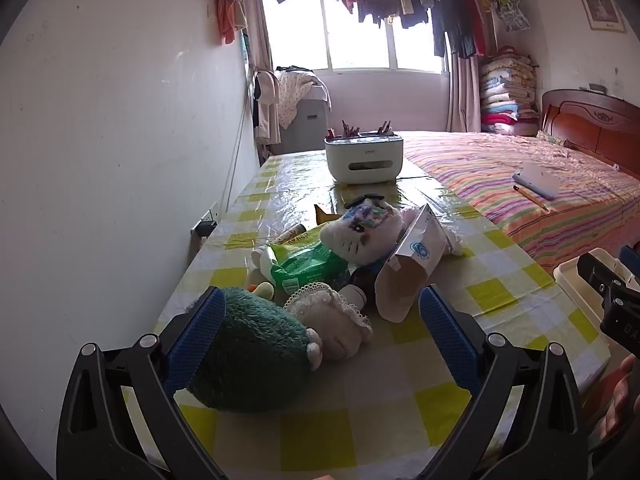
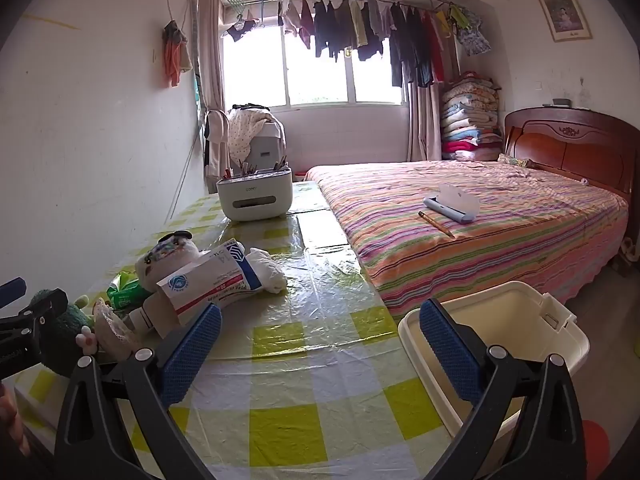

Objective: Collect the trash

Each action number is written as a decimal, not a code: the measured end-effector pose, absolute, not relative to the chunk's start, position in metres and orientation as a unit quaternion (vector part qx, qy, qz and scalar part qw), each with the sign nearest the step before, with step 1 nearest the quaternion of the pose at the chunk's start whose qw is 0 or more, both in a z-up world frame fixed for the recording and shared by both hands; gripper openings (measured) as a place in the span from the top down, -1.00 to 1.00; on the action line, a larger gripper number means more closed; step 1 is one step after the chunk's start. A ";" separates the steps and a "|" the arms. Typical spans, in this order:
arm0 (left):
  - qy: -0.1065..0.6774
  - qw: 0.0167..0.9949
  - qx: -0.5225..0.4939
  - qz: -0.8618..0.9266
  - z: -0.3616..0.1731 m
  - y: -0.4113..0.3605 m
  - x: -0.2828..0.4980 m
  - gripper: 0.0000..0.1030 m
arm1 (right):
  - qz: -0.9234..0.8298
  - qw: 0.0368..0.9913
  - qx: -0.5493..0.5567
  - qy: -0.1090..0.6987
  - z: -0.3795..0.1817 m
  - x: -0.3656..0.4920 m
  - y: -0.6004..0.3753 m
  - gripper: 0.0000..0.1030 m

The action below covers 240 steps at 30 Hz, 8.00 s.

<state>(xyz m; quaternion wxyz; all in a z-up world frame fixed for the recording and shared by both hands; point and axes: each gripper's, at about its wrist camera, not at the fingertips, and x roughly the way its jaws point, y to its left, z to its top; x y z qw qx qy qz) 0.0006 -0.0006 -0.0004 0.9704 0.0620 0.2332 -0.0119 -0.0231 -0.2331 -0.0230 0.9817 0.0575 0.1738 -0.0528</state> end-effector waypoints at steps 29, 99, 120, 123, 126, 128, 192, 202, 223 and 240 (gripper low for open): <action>0.238 0.970 0.047 -0.011 -0.003 0.000 0.003 -0.87 | -0.052 0.980 0.059 0.180 -0.026 -0.020 -0.234 -0.88; 0.169 0.981 0.095 0.010 0.029 0.017 -0.017 -0.87 | -0.040 0.979 0.052 0.191 -0.031 -0.014 -0.230 -0.88; 0.295 0.953 0.040 -0.065 0.000 0.055 0.011 -0.87 | -0.017 0.977 0.076 0.200 -0.030 -0.014 -0.229 -0.88; 0.314 0.947 0.028 -0.066 -0.007 0.062 0.014 -0.87 | -0.017 0.978 0.076 0.196 -0.028 -0.016 -0.229 -0.88; 0.326 0.943 0.026 -0.062 -0.012 0.063 0.018 -0.87 | -0.014 0.978 0.080 0.193 -0.027 -0.017 -0.230 -0.88; 0.331 0.941 0.027 -0.061 -0.015 0.062 0.020 -0.87 | -0.013 0.978 0.082 0.192 -0.026 -0.017 -0.230 -0.88; 0.354 0.934 0.007 0.045 -0.034 0.077 0.048 -0.48 | -0.013 0.978 0.066 0.196 -0.027 -0.015 -0.223 -0.88; 0.351 0.936 -0.003 0.038 -0.031 0.082 0.044 -0.37 | 0.000 0.976 0.076 0.206 -0.029 -0.012 -0.220 -0.88; 0.332 0.942 -0.044 0.010 -0.020 0.110 0.021 -0.37 | 0.262 0.926 -0.062 0.265 -0.025 0.043 -0.106 -0.87; 0.313 0.947 -0.067 0.013 -0.013 0.130 0.007 -0.38 | 0.340 0.865 -0.162 0.333 -0.056 0.089 -0.030 -0.58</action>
